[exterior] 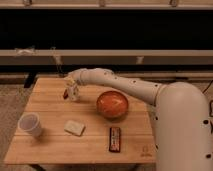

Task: Stand the bottle upright

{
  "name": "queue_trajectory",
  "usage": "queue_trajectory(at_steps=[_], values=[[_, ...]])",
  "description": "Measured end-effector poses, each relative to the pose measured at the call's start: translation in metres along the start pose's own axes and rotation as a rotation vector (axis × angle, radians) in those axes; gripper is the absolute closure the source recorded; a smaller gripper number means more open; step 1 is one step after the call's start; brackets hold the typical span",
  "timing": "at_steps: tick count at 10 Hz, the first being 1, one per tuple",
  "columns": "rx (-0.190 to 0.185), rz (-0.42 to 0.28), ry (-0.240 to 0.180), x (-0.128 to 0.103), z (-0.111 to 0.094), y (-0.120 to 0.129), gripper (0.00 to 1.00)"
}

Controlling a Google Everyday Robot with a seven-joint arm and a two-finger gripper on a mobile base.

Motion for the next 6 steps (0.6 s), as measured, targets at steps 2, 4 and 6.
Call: queue_trajectory(at_steps=[2, 4, 6], values=[[0.004, -0.001, 0.01, 0.001, -0.001, -0.001, 0.2], [0.004, -0.002, 0.009, -0.001, -0.004, -0.003, 0.2], [-0.027, -0.006, -0.011, -0.005, -0.014, -0.006, 0.2]])
